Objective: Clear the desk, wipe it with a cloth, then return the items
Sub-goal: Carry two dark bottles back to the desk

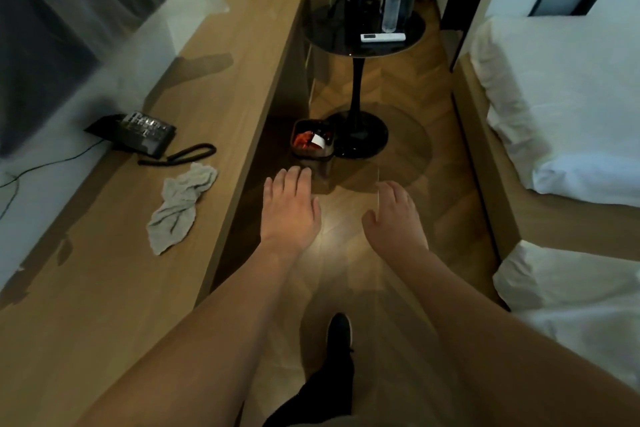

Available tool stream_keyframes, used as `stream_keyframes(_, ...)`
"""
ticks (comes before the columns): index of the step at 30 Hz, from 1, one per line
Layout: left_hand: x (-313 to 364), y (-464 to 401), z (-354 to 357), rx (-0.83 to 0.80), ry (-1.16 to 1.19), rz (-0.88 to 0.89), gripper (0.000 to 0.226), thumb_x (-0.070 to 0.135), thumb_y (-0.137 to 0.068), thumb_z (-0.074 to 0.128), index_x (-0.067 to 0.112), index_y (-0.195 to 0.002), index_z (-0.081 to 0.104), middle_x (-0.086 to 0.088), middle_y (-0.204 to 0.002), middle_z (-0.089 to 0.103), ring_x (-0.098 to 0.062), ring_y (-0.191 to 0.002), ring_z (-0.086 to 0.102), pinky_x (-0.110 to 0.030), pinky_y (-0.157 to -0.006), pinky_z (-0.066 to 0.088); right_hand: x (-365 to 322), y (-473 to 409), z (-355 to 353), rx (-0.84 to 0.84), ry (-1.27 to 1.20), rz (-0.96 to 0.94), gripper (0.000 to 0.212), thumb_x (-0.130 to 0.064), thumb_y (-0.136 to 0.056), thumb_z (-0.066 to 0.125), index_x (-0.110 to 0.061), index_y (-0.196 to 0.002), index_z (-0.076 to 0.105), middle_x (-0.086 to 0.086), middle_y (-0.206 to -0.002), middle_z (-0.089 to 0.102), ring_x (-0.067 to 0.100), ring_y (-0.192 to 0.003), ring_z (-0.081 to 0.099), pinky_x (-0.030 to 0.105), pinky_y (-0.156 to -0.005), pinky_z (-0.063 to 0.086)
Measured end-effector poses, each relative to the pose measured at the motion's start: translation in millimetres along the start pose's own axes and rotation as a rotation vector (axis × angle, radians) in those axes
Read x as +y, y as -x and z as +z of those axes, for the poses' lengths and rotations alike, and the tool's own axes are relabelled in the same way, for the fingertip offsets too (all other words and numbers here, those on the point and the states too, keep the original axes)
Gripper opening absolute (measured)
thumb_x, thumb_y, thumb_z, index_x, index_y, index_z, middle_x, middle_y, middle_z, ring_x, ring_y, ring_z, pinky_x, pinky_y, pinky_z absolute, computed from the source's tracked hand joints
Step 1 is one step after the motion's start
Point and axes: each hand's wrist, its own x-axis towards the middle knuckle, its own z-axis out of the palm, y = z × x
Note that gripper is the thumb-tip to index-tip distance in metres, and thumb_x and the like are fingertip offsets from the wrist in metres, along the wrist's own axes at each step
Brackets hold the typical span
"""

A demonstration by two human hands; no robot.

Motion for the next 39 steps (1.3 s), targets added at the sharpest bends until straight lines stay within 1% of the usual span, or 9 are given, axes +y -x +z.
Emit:
stream_keyframes(7,14,-162,2,0.056,0.035,0.079,0.056,0.036,-0.104,0.042,0.017,-0.155,0.029,-0.007,-0.159,0.033,-0.026,-0.152,0.021,-0.047,-0.126,0.012,9,-140,-29,0.055,-0.018,0.034,0.055,-0.022,-0.096,0.047,-0.012,-0.148,0.033,0.007,-0.154,0.031,0.023,-0.145,0.025,0.04,-0.121,0.022)
stream_keyframes(13,37,-257,19,0.056,0.052,0.098,0.056,0.038,-0.104,0.041,0.018,-0.155,0.028,-0.006,-0.16,0.031,-0.026,-0.152,0.021,-0.045,-0.125,0.011,26,-233,-46,0.062,-0.018,0.017,0.054,-0.023,-0.098,0.048,-0.014,-0.149,0.032,0.005,-0.155,0.031,0.021,-0.146,0.024,0.041,-0.121,0.024)
stream_keyframes(15,42,-291,30,0.051,0.045,0.105,0.056,0.038,-0.104,0.043,0.018,-0.154,0.03,-0.006,-0.159,0.034,-0.026,-0.151,0.024,-0.045,-0.124,0.013,37,-267,-48,0.053,-0.017,0.001,0.055,-0.024,-0.098,0.049,-0.013,-0.149,0.032,0.005,-0.154,0.032,0.021,-0.146,0.026,0.041,-0.121,0.026)
stream_keyframes(18,55,-344,48,0.096,0.021,0.092,0.055,0.037,-0.101,0.047,0.015,-0.151,0.036,-0.008,-0.154,0.041,-0.027,-0.146,0.033,-0.048,-0.122,0.023,58,-321,-51,0.028,-0.014,-0.038,0.055,-0.025,-0.099,0.05,-0.014,-0.149,0.032,0.004,-0.154,0.031,0.02,-0.145,0.027,0.04,-0.121,0.026)
stream_keyframes(20,64,-379,58,0.105,0.019,0.081,0.054,0.035,-0.101,0.048,0.014,-0.149,0.039,-0.009,-0.152,0.044,-0.028,-0.145,0.036,-0.049,-0.121,0.025,71,-358,-56,0.026,-0.05,-0.048,0.053,-0.024,-0.099,0.049,-0.014,-0.149,0.033,0.004,-0.154,0.032,0.02,-0.145,0.027,0.04,-0.12,0.026)
stream_keyframes(25,86,-461,67,0.08,0.02,0.044,0.055,0.035,-0.103,0.044,0.016,-0.153,0.033,-0.008,-0.157,0.037,-0.027,-0.149,0.028,-0.048,-0.125,0.017,99,-453,-79,0.027,-0.062,-0.071,0.053,-0.022,-0.097,0.053,-0.013,-0.147,0.037,0.004,-0.152,0.037,0.019,-0.143,0.031,0.04,-0.12,0.028)
stream_keyframes(29,99,-515,70,0.135,0.058,0.003,0.053,0.032,-0.102,0.047,0.014,-0.151,0.037,-0.01,-0.153,0.042,-0.028,-0.146,0.034,-0.048,-0.123,0.02,110,-520,-87,0.012,-0.041,-0.075,0.054,-0.024,-0.097,0.052,-0.015,-0.147,0.035,0.004,-0.152,0.036,0.018,-0.144,0.03,0.042,-0.12,0.027)
stream_keyframes(35,100,-591,86,0.121,0.093,-0.016,0.054,0.033,-0.102,0.046,0.014,-0.152,0.035,-0.009,-0.155,0.04,-0.028,-0.147,0.031,-0.049,-0.124,0.02,115,-603,-78,-0.03,-0.049,-0.066,0.055,-0.024,-0.096,0.054,-0.015,-0.147,0.036,0.002,-0.15,0.039,0.017,-0.142,0.033,0.042,-0.119,0.03)
stream_keyframes(39,92,-657,99,0.102,0.082,-0.004,0.056,0.035,-0.102,0.046,0.014,-0.153,0.034,-0.008,-0.156,0.038,-0.026,-0.148,0.03,-0.048,-0.124,0.019,116,-669,-77,-0.011,-0.059,-0.052,0.054,-0.023,-0.092,0.056,-0.015,-0.144,0.039,0.002,-0.146,0.043,0.017,-0.138,0.037,0.043,-0.116,0.034)
